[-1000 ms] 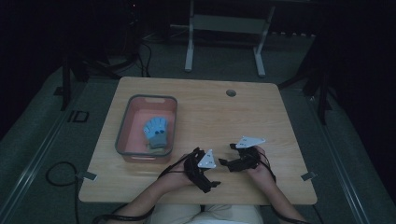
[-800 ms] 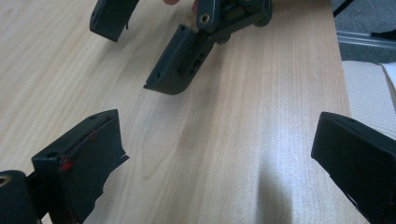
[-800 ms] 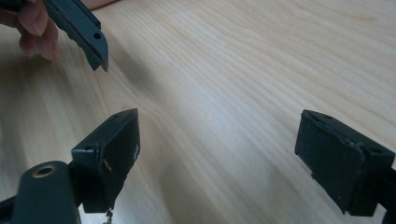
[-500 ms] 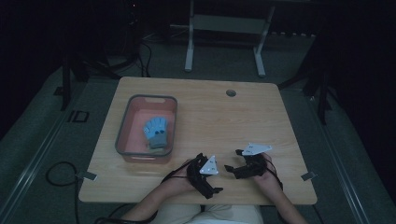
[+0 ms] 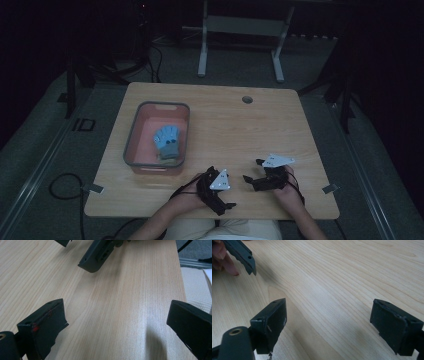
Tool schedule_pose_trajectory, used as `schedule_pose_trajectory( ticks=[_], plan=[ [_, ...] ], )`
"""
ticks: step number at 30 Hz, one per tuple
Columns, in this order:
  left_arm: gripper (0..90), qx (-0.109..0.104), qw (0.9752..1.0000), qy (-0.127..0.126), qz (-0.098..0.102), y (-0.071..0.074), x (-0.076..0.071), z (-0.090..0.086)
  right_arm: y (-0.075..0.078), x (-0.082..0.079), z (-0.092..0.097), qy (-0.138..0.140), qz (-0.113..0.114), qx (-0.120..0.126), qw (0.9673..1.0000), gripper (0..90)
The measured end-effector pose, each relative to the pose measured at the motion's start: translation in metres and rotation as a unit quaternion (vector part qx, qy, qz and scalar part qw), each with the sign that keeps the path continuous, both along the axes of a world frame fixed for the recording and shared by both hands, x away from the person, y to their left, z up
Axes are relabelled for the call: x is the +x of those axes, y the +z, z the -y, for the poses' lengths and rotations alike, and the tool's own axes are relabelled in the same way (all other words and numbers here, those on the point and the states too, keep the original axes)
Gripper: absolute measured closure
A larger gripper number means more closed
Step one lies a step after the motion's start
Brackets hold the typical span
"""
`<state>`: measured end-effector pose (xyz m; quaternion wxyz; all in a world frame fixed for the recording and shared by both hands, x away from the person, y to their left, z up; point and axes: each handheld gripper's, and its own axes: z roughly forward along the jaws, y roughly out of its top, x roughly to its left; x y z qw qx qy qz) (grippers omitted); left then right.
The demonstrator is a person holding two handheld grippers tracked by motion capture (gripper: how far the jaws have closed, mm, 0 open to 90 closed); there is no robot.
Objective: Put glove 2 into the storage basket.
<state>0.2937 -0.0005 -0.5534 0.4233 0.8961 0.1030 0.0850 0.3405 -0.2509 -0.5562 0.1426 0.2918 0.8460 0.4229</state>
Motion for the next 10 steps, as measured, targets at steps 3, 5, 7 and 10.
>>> schedule_pose_trajectory(
  ticks=[3, 5, 7, 10],
  plan=[
    [2.0, 0.000, 1.0000, 0.000, 0.000, -0.0002, 0.0007, -0.0003, -0.0001, 0.0000, -0.0003, 0.000, 0.000, -0.001, 1.0000, 13.9],
    [2.0, 0.000, 1.0000, -0.001, 0.000, -0.0004, 0.0007, 0.0000, -0.0001, 0.0002, -0.0003, 0.000, -0.002, -0.001, 1.0000, 13.9],
    [2.0, 0.001, 1.0000, -0.001, 0.000, -0.0005, 0.0009, 0.0000, -0.0001, 0.0006, 0.0001, -0.001, -0.004, 0.000, 1.0000, 13.9],
    [2.0, 0.000, 1.0000, -0.001, -0.001, -0.0004, 0.0012, -0.0003, -0.0002, 0.0010, 0.0001, -0.002, -0.003, -0.002, 1.0000, 14.0]
  ],
)
